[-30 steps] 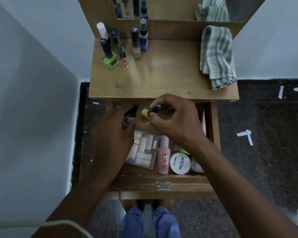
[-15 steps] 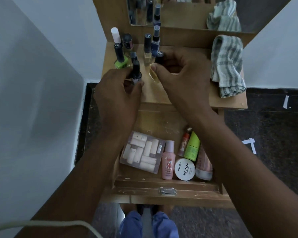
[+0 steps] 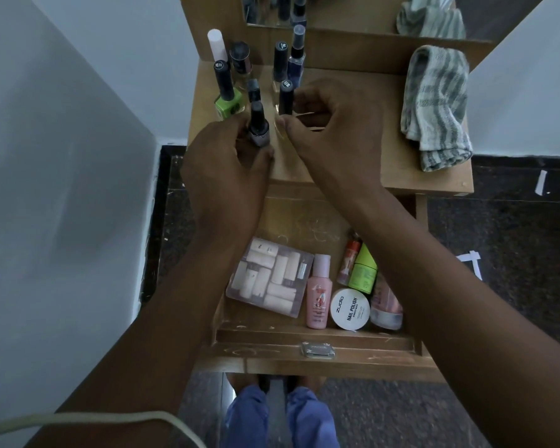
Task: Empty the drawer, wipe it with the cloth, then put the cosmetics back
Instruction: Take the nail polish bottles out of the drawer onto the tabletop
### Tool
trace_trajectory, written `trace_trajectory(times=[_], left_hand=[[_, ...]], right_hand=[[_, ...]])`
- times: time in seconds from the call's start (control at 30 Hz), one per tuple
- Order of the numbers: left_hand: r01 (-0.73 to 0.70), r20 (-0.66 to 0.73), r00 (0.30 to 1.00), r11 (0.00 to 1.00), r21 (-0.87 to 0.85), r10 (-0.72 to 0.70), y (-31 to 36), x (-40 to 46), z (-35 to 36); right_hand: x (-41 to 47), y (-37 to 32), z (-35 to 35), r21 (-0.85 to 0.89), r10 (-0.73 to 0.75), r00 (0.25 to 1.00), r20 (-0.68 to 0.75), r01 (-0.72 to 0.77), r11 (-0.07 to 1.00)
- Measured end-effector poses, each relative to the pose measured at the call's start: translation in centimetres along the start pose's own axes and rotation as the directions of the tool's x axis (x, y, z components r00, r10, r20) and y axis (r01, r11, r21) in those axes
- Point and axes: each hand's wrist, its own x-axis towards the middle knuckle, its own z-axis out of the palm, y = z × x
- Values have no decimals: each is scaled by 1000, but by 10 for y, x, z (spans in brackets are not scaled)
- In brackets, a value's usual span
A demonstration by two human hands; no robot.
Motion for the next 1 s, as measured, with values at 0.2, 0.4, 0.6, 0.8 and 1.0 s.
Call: trace_trajectory(times=[0.2,0.4,0.6,0.8,1.0], left_hand=[[-191,-24,981,981,29,192,21,-42,-20],[-273,349,900,962,-20,263,17,-83,14],[-290,643,753,948,132,141,9,-85,61],[-352,751,659,897,268,35,23,-81,80],[-311,781,616,878,363,-105,32,-87,80]], right_hand=[[-27,-8,-70,-102,126,990,57,-120,988],[-66,32,-95,-438,488,852,191,-371,819],[-84,59,-72,-637,581,783,220,-336,694],[-81,68,-53,-687,577,783,233,-287,668],[-72,69,-43,-641,582,786,207,-341,688]])
